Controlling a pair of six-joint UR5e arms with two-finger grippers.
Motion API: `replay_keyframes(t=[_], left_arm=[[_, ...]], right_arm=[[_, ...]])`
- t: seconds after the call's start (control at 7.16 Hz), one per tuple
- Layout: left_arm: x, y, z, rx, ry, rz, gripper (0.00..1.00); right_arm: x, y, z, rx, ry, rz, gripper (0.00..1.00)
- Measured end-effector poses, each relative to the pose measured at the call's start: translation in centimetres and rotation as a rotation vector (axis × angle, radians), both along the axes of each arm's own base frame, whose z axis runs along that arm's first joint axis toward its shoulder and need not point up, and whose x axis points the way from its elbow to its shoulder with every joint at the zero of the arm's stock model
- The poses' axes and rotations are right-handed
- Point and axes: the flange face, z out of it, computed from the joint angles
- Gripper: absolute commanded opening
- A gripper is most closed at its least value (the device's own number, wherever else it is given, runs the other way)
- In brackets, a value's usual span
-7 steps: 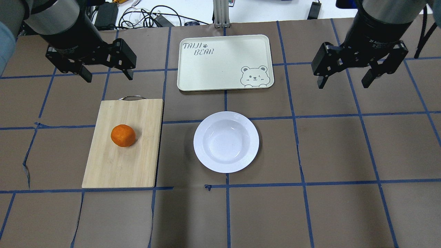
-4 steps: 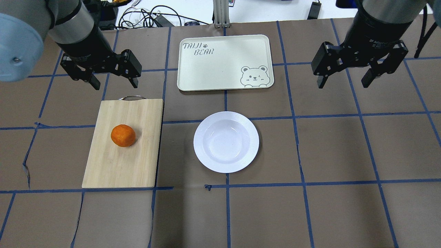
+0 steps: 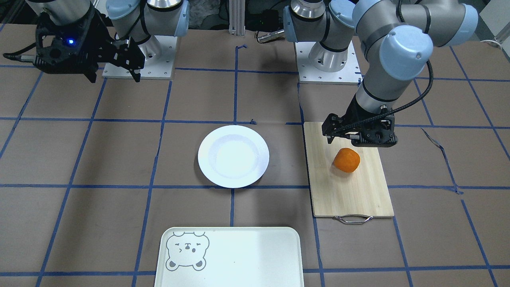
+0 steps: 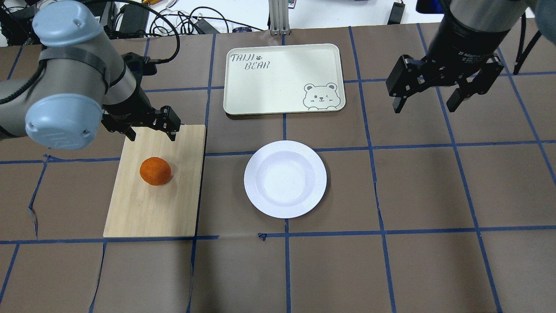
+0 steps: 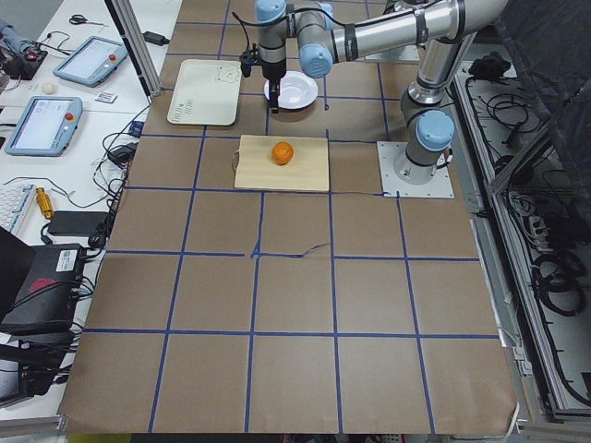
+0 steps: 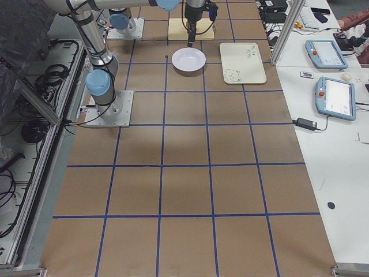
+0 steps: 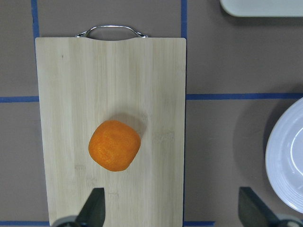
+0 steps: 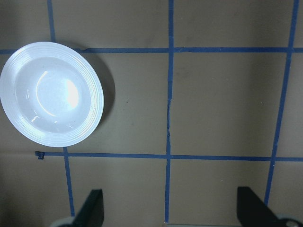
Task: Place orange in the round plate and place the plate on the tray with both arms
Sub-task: 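Lower the left gripper onto the orange while the right gripper approaches the bowl rim, then close the left gripper on the orange while the right gripper grips the bowl rim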
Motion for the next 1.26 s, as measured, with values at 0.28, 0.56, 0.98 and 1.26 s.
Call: replay_keyframes(t=[0.28, 0.56, 0.98, 1.26], left_arm=[[3.2, 1.2, -5.6, 0.045, -0.014, 0.039, 0.97], [4.8, 1.9, -8.7, 0.06, -0.009, 0.051, 0.94], [5.0, 1.7, -11.6, 0.056, -0.006, 0.028, 0.82], [5.0, 1.4, -12.3, 0.048, 0.007, 0.014, 0.38]], right_arm=[[0.2, -2.2, -4.9, 0.032, -0.033, 0.012, 1.0], [0.9, -2.8, -10.5, 0.018, -0.089, 0.008, 1.0], [2.3, -1.2, -19.0, -0.013, -0.239, -0.017, 1.0], [2.9, -0.5, -23.9, -0.02, -0.303, -0.028, 1.0]])
